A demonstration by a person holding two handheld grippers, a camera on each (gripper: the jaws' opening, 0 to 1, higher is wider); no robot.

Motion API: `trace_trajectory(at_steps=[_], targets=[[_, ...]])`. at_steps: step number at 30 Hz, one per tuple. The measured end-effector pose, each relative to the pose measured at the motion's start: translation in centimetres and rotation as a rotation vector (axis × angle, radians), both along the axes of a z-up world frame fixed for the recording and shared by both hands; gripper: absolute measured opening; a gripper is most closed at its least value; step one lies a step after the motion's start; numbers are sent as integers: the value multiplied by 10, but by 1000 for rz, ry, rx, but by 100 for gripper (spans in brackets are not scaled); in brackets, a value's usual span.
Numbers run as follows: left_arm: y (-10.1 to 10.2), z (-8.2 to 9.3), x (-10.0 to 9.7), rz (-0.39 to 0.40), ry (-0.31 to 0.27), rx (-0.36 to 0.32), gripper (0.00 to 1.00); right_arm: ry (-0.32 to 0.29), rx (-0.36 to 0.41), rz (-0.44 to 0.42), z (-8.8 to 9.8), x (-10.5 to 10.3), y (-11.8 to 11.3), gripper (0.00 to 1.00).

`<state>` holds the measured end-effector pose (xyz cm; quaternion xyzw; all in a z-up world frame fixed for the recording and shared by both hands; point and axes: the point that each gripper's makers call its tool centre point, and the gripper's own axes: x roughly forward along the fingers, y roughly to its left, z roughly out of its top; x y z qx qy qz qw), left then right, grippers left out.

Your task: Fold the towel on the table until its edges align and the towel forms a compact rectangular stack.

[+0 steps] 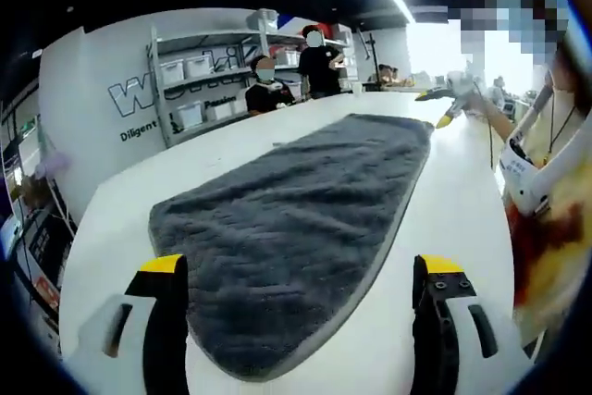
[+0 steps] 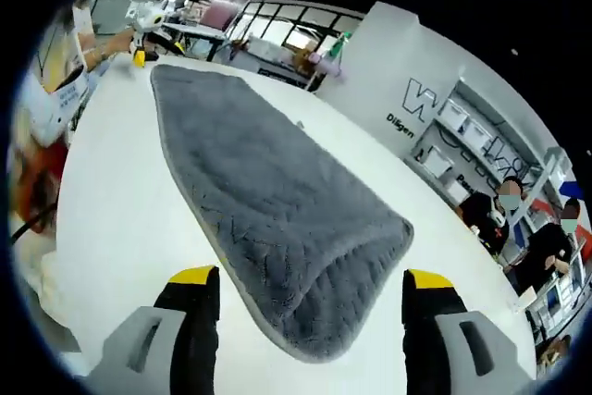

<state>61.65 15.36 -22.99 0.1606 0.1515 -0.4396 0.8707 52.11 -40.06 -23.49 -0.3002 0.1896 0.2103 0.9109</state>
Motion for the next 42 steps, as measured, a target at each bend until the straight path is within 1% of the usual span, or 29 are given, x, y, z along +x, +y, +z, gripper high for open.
trace_trajectory(at_steps=[3,5,7,15,20,22,25,26,27,30,33,34,35,39,42], targets=[[1,3,0,1,-6,-10,99,16,-13,18,-3,-7,-4,64],[-1,4,-2,4,-10,-15,99,25,-11,14,-5,-11,-7,61],[-2,4,-3,3,-15,-20,99,39,-14,23,-8,-18,-7,57],[-14,-2,-8,-6,-10,-19,98,37,-5,9,-9,-24,-14,57],[-15,-2,-9,-24,-7,-21,98,37,2,9,-11,-24,-13,57],[-16,-4,-11,-31,-7,-1,98,32,11,14,-10,-24,-11,57],[-12,-3,-16,-38,-26,31,97,25,26,17,-8,-24,-9,56],[-11,-3,-17,-42,-24,34,95,25,30,18,-8,-24,-9,55],[-10,-5,-20,-52,-11,38,93,24,33,18,-8,-24,-8,54],[-9,-14,-29,-77,40,56,87,24,51,23,-8,-24,-6,54],[-11,-17,-33,-83,48,54,82,26,58,25,-9,-24,-5,54],[-11,-19,-35,-84,68,48,79,28,58,27,-10,-24,-4,54],[-9,-23,-38,-77,107,38,76,29,59,29,-11,-24,-2,54],[18,-18,-31,-40,138,19,55,33,57,34,-11,-25,-1,54],[27,-15,-32,-28,141,-2,50,34,56,33,-11,-26,-1,54]])
